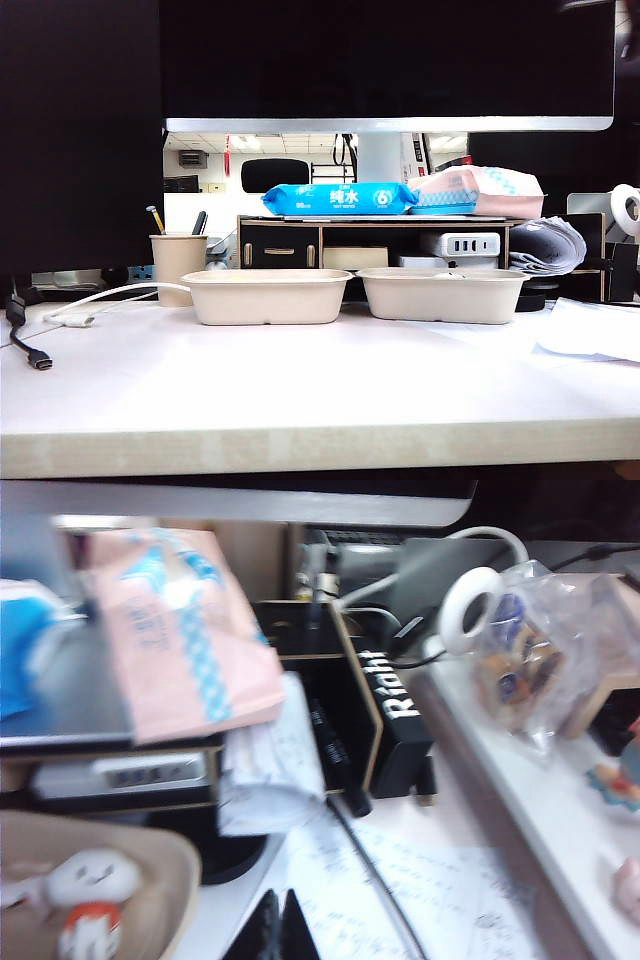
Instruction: Put the dolls with similar colors into the same paper box, while dolls with different colors go into separate paper boxes.
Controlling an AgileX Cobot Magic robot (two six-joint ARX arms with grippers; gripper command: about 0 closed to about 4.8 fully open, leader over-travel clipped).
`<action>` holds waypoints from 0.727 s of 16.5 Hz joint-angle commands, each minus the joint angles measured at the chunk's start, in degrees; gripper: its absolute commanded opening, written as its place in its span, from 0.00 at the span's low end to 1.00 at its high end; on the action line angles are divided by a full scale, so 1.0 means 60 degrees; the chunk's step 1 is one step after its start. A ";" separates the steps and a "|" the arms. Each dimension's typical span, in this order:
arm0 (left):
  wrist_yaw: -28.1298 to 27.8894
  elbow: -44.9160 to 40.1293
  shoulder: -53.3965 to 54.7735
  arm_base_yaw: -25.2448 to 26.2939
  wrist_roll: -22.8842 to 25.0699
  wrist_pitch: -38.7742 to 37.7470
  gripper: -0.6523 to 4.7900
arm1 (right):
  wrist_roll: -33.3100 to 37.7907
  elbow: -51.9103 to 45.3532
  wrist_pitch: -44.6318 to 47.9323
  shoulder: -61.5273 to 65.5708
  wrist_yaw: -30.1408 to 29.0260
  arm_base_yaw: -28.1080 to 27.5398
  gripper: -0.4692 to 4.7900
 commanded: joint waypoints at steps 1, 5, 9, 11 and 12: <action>0.0033 0.0007 0.0000 0.0007 0.0036 0.0058 0.11 | 0.0663 -0.2251 0.1625 -0.1978 -0.0095 -0.0248 0.08; 0.0033 0.0007 0.0000 0.0007 0.0036 0.0058 0.11 | 0.1756 -0.5089 0.2889 -0.4324 -0.1268 -0.1341 0.08; 0.0033 0.0007 0.0000 0.0011 0.0036 0.0055 0.11 | 0.1759 -0.6499 0.2874 -0.6342 -0.2914 -0.2226 0.08; 0.0033 0.0007 0.0000 0.0011 0.0036 0.0055 0.11 | 0.1759 -0.6896 0.2692 -0.7286 -0.2922 -0.2419 0.08; 0.0033 0.0007 0.0000 0.0007 0.0036 0.0055 0.11 | 0.1756 -0.6965 0.2437 -0.7584 -0.2958 -0.2448 0.08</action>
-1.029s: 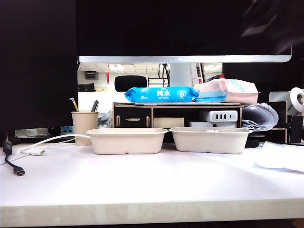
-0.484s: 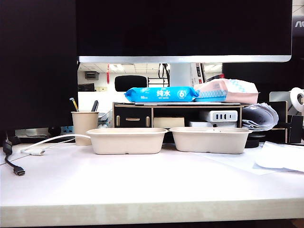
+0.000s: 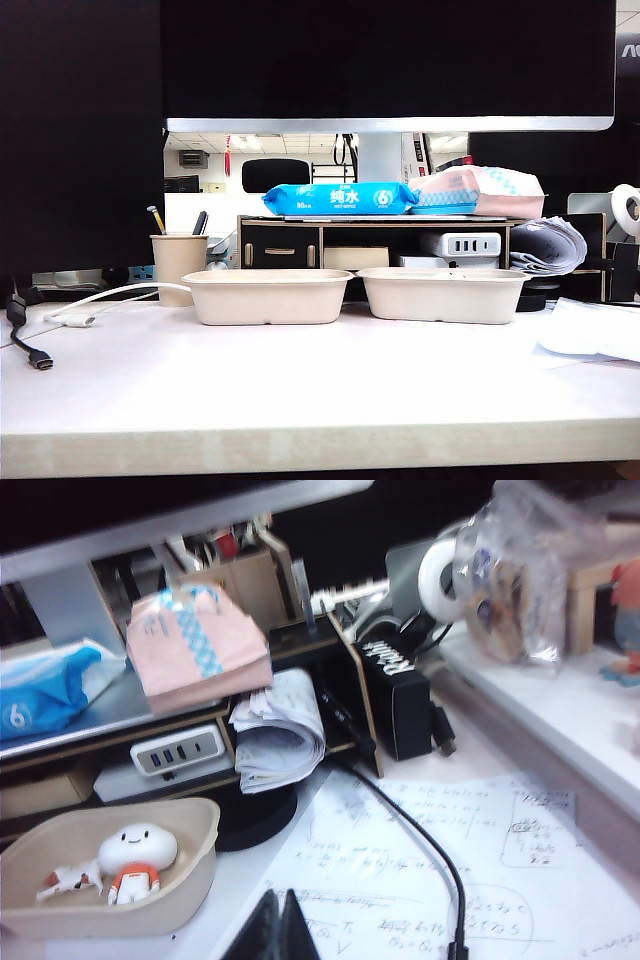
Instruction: Put the dolls with similar colors into the same paper box, while dolls with different colors go into separate paper boxes.
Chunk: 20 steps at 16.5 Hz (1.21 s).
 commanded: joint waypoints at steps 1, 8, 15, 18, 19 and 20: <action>0.0029 0.0007 0.0000 0.0011 0.0036 0.0058 0.11 | 0.0036 -0.0149 -0.0586 -0.0820 -0.0178 -0.0149 0.08; 0.0033 0.0007 0.0004 0.0007 0.0036 0.0055 0.11 | 0.0029 -0.0168 -0.2178 -0.1759 -0.0441 -0.0237 0.08; 0.0029 0.0007 0.0004 0.0007 0.0036 0.0051 0.11 | -0.0696 -0.0171 -0.2186 -0.1759 -0.0739 -0.0113 0.08; 0.0029 0.0007 0.0004 0.0007 0.0036 0.0051 0.11 | -0.0729 -0.0168 -0.2182 -0.1759 -0.0739 -0.0117 0.08; 0.0029 0.0007 0.0000 0.0007 0.0036 0.0051 0.11 | -0.0729 -0.0168 -0.2167 -0.1759 -0.0798 -0.0117 0.08; 0.0029 0.0007 0.0000 0.0007 0.0036 0.0055 0.11 | -0.0729 -0.0168 -0.2113 -0.1759 -0.0816 -0.0117 0.08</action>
